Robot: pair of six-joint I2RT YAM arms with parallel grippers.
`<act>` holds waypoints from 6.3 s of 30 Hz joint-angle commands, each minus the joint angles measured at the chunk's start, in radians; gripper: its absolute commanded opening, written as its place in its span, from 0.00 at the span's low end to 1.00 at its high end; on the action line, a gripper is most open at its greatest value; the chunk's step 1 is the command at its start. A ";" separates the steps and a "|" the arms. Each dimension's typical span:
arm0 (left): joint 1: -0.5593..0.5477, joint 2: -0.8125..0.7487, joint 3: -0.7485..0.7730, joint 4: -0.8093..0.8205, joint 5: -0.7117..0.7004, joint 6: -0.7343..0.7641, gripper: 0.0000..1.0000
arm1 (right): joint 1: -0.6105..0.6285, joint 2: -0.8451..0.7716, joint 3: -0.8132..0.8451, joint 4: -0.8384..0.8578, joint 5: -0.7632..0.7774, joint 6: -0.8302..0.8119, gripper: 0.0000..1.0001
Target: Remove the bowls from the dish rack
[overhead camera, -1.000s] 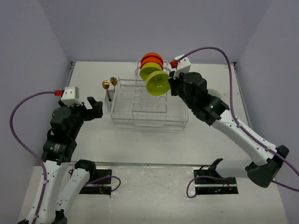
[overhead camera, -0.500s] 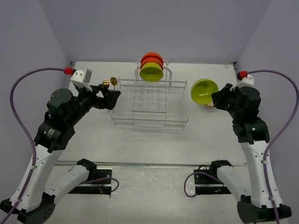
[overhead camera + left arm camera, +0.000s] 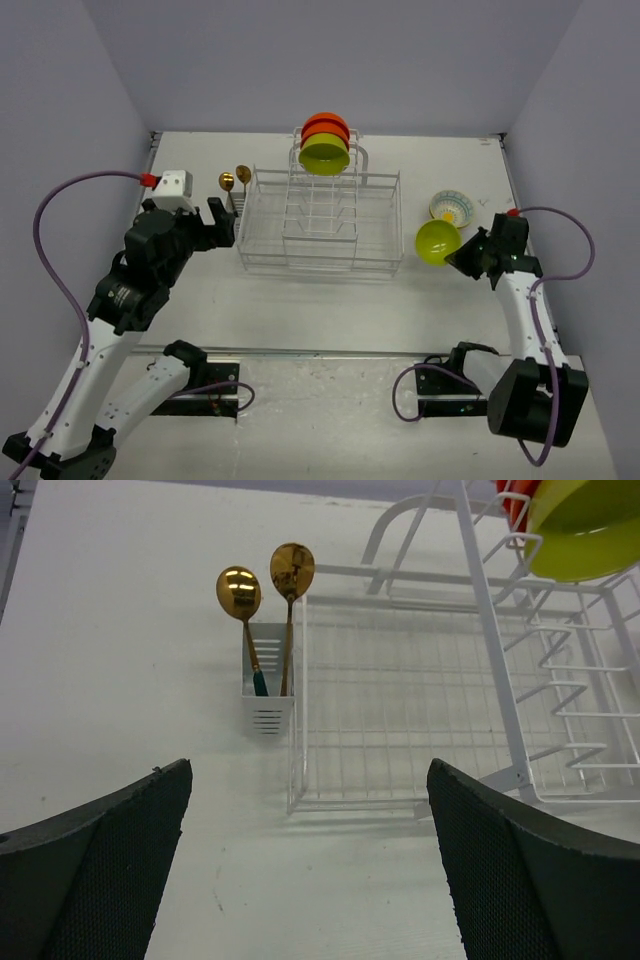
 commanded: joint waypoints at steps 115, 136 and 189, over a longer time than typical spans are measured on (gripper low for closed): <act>-0.366 0.905 0.369 0.752 -0.092 1.036 0.15 | -0.013 -0.722 0.076 0.106 -0.703 -0.018 0.95; -0.371 0.863 0.350 0.824 -0.145 1.024 0.00 | -0.013 -0.713 0.082 0.108 -0.701 -0.020 0.95; -0.505 0.750 0.245 1.032 -0.352 0.969 0.00 | 0.004 -0.695 0.097 0.108 -0.692 -0.031 0.95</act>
